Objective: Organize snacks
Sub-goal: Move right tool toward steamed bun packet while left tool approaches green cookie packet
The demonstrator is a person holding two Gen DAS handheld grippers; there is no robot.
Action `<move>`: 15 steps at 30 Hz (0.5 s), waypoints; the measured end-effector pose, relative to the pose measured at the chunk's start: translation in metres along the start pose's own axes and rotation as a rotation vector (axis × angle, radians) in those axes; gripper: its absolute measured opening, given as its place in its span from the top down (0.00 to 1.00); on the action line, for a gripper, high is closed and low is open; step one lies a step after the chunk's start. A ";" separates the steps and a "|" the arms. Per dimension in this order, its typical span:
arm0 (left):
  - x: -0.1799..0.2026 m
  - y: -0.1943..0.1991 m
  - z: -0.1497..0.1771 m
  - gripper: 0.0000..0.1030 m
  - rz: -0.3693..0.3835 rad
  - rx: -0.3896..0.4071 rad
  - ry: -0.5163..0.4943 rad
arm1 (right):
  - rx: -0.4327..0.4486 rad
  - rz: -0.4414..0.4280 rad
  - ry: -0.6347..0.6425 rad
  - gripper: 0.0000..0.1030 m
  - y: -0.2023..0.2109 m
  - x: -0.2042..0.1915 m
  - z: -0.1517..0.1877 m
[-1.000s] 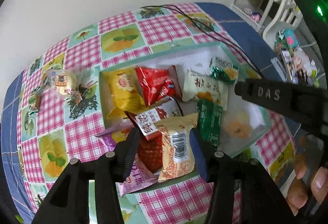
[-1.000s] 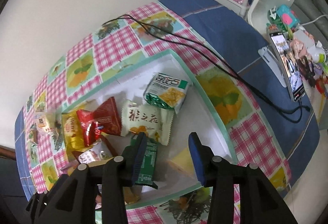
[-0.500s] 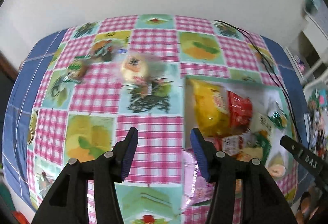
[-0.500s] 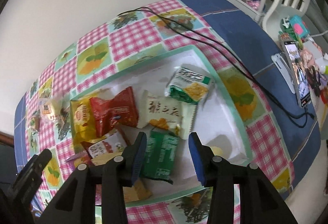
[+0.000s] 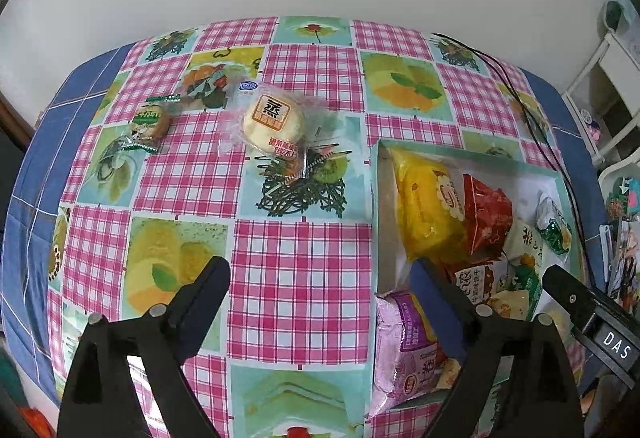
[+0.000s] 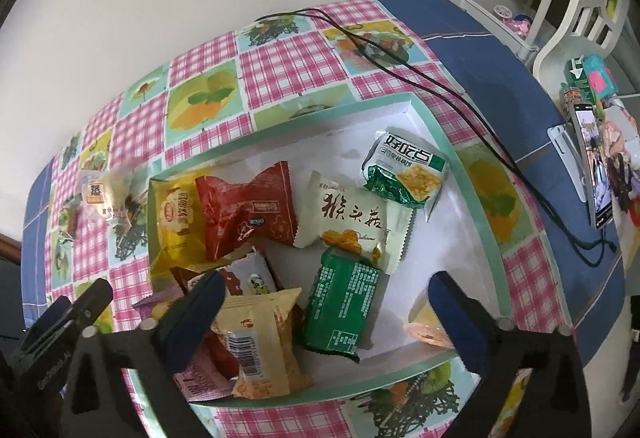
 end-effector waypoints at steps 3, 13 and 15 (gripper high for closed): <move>-0.001 0.001 -0.001 0.03 -0.001 0.009 0.003 | -0.002 -0.006 0.000 0.00 -0.002 0.000 0.000; -0.013 0.001 -0.002 0.03 -0.017 0.017 0.032 | 0.070 -0.086 -0.004 0.00 0.000 -0.011 -0.001; -0.017 0.002 -0.002 0.03 -0.021 0.022 0.040 | 0.077 -0.101 -0.011 0.00 0.000 -0.017 0.000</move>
Point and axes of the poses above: each gripper's, at about its wrist camera, not at the fingertips, and y roughly against the way its jaws point, x to its right, z to its underside, the point moved 4 cm from there along -y, roughly the way its jaws point, and after that the axes turned 15 degrees about -y, right-handed, at the moved point
